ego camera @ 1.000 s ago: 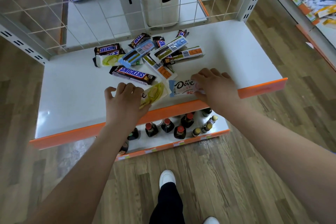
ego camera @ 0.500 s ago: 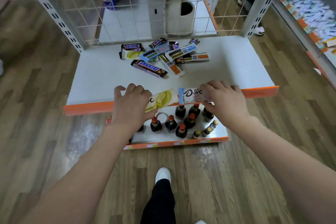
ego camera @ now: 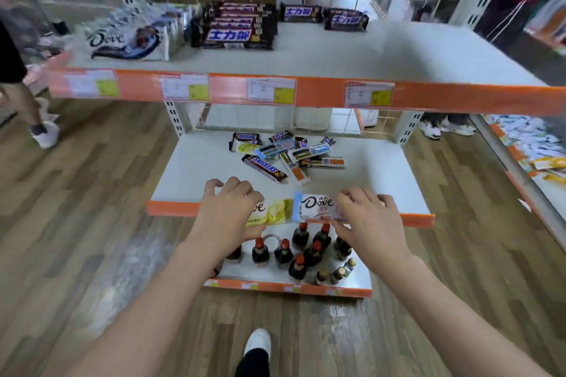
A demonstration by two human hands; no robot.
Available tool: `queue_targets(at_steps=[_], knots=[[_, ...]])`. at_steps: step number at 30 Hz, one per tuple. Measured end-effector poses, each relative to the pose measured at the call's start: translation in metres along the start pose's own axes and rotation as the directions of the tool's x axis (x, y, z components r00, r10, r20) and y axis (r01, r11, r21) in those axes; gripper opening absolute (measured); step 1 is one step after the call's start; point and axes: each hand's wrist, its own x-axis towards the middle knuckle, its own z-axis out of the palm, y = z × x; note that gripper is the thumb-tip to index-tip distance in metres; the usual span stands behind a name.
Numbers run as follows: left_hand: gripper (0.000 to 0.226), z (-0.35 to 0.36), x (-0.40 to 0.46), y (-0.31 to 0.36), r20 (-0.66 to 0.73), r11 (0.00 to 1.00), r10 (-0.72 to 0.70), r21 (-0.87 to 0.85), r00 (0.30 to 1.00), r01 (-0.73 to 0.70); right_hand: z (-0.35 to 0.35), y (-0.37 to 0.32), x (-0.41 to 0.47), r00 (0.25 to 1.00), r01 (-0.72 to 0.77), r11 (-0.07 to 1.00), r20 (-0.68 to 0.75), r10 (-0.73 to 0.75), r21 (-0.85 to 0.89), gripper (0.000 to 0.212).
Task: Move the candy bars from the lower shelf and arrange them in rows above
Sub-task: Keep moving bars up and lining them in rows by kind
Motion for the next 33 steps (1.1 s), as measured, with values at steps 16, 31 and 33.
queue_targets(at_steps=[16, 31, 33], knots=[[0.049, -0.128, 0.014, -0.008, -0.151, 1.0, -0.012, 0.006, 0.989, 0.013, -0.101, 0.009, 0.038, 0.969, 0.078, 0.997, -0.235, -0.071, 0.019, 0.044], [0.048, -0.193, 0.067, -0.08, -0.225, 0.996, -0.08, 0.011, 0.971, 0.084, -0.162, 0.008, 0.141, 0.931, 0.118, 0.993, -0.345, -0.116, -0.016, 0.045], [0.049, -0.196, 0.074, -0.091, -0.202, 0.995, -0.094, 0.001, 0.975, 0.096, -0.162, 0.003, 0.154, 0.929, 0.108, 0.994, -0.353, -0.11, -0.026, 0.046]])
